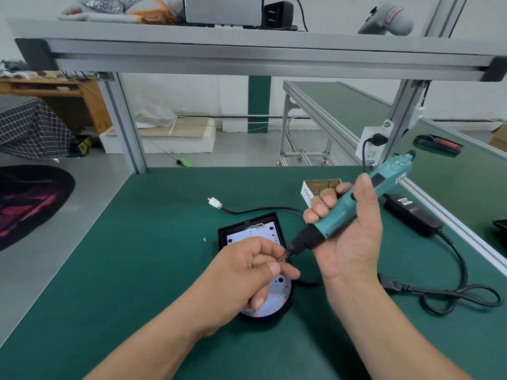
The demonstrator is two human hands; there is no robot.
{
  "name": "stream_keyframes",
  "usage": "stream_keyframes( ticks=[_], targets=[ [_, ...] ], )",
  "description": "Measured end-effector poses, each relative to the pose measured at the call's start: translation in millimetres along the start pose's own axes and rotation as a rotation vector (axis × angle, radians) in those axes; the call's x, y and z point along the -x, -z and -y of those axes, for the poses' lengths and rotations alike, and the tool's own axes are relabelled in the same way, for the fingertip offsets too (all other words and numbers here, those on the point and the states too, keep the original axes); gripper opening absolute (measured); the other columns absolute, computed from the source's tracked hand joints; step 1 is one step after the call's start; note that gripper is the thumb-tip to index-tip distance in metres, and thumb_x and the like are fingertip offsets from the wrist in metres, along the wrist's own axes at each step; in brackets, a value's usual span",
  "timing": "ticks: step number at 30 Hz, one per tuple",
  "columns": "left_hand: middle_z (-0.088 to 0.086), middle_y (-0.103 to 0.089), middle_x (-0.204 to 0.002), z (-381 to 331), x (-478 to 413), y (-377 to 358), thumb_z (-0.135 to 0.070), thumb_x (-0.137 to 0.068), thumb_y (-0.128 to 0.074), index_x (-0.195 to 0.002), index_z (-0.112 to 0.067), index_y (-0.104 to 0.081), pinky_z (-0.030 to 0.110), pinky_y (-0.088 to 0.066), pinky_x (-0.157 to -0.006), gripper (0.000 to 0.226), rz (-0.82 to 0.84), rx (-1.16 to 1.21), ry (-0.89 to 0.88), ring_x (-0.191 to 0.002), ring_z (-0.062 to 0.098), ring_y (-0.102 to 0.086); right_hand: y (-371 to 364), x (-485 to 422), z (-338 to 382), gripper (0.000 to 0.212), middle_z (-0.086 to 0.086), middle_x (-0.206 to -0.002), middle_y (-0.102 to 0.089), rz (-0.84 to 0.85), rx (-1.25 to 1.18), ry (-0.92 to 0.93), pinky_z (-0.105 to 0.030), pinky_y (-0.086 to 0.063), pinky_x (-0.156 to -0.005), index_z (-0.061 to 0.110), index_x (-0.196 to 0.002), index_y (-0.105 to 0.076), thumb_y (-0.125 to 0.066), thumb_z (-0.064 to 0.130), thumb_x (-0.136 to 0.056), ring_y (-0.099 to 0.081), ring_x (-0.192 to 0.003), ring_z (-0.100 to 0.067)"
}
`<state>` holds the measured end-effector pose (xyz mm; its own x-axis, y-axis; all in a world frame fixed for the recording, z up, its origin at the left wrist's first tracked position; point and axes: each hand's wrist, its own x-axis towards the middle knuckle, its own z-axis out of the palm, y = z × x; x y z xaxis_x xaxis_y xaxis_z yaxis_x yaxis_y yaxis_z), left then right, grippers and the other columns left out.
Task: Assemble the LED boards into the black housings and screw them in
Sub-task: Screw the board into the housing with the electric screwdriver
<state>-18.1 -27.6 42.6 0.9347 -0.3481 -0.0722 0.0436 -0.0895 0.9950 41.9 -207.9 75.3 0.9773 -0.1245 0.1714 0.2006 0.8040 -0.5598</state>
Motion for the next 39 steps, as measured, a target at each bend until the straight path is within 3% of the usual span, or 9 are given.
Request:
stream_keyframes(
  ticks=[8, 14, 21, 29, 33, 39],
  targets=[
    [-0.001, -0.081, -0.111, 2.4, -0.3, -1.8, -0.018, -0.102, -0.057, -0.116, -0.018, -0.060, 0.024, -0.045, -0.050, 0.015, -0.032, -0.044, -0.032, -0.047, 0.012, -0.049, -0.9, 1.0, 2.6, 0.032, -0.001, -0.072, -0.048, -0.018, -0.013, 0.024, -0.027, -0.044, -0.055, 0.019, -0.083, -0.054, -0.064, 0.046, -0.099, -0.047, -0.060, -0.016],
    [-0.002, -0.082, -0.107, 5.1, -1.4, -0.3, -0.025, -0.093, -0.068, -0.092, -0.036, -0.070, 0.022, -0.043, -0.048, 0.010, -0.104, -0.031, -0.055, -0.045, 0.012, -0.054, 0.0, 0.5, 6.6, 0.032, -0.001, -0.073, -0.048, -0.006, -0.016, 0.052, -0.027, -0.045, -0.056, 0.018, -0.085, -0.055, -0.063, 0.045, -0.100, -0.047, -0.062, -0.016],
    [-0.002, -0.082, -0.110, 3.1, -1.7, -1.9, -0.027, -0.091, -0.069, -0.092, -0.037, -0.071, 0.025, -0.040, -0.049, 0.010, -0.089, 0.016, -0.045, -0.044, 0.012, -0.053, 0.1, -0.3, 6.8, 0.030, -0.002, -0.072, -0.047, 0.001, -0.011, 0.052, -0.027, -0.044, -0.055, 0.018, -0.084, -0.054, -0.062, 0.043, -0.100, -0.047, -0.060, -0.016],
    [0.000, -0.082, -0.111, 3.8, -1.7, 0.1, -0.018, -0.097, -0.068, -0.109, -0.016, -0.067, 0.026, -0.043, -0.050, 0.012, -0.088, 0.015, -0.017, -0.044, 0.012, -0.053, 0.1, 0.0, 4.8, 0.030, -0.002, -0.071, -0.047, 0.020, -0.009, 0.038, -0.028, -0.044, -0.054, 0.018, -0.084, -0.054, -0.062, 0.043, -0.099, -0.047, -0.060, -0.016],
    [0.000, -0.082, -0.109, 4.7, -1.9, 0.1, -0.008, -0.103, -0.065, -0.110, -0.013, -0.066, 0.026, -0.042, -0.050, 0.008, -0.101, -0.006, -0.013, -0.043, 0.012, -0.053, 0.1, 0.3, 4.4, 0.030, -0.002, -0.072, -0.047, 0.024, -0.003, 0.036, -0.028, -0.043, -0.054, 0.018, -0.084, -0.054, -0.063, 0.043, -0.099, -0.047, -0.060, -0.016],
    [0.000, -0.082, -0.106, 5.4, -2.6, -0.4, -0.008, -0.102, -0.067, -0.108, -0.012, -0.067, 0.025, -0.041, -0.049, 0.007, -0.130, -0.020, -0.006, -0.042, 0.012, -0.052, 0.2, 1.3, 3.2, 0.029, -0.001, -0.072, -0.047, 0.044, 0.020, 0.035, -0.028, -0.044, -0.055, 0.019, -0.084, -0.053, -0.063, 0.042, -0.099, -0.047, -0.060, -0.016]
  ],
)
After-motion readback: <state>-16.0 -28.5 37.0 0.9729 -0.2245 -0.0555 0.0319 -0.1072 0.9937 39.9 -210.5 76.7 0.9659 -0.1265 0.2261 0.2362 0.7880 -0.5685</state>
